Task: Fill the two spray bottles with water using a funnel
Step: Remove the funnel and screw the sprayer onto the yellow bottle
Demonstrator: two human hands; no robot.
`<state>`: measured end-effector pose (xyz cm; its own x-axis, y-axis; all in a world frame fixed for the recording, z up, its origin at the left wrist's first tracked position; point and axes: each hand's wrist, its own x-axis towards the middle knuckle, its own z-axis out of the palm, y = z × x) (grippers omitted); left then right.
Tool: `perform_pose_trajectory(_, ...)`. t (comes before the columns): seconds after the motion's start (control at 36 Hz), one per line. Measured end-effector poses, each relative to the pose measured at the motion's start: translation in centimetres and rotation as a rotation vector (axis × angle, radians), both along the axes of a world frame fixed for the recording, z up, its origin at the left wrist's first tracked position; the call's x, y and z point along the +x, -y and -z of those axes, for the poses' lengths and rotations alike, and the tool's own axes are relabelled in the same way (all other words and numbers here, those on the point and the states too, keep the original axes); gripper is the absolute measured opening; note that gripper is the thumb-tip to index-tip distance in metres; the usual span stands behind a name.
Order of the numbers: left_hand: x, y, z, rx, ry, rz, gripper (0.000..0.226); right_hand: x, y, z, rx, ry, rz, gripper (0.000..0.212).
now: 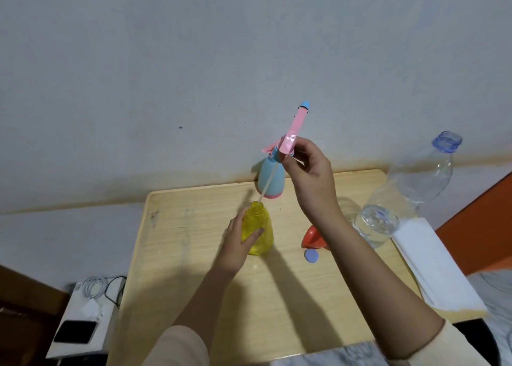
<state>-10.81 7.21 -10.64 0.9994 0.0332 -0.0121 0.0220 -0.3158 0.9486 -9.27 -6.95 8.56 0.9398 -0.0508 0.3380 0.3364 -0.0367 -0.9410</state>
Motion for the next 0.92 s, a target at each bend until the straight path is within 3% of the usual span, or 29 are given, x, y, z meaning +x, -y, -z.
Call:
perform_pose_trajectory(0.39,-0.9,0.5,0.7,-0.091,0.184,-0.067,0.054,-0.6,-2.2,10.9,-0.177,-0.232,-0.023,0.023)
perform_pose_trajectory(0.64,-1.4,1.8,1.4,0.028,0.234,-0.161,0.058,0.1,-1.4,13.0,-0.211,-0.161,-0.115,0.025)
perform_pose_trajectory(0.81,-0.2,2.0,3.3,0.165,0.257,-0.124,0.097,0.6,-1.1,13.3,-0.261,-0.130,-0.142,0.034)
perform_pose_trajectory(0.92,0.6,1.6,3.9,0.147,0.237,-0.077,0.102,0.8,-0.9,13.4,-0.301,-0.095,-0.139,0.033)
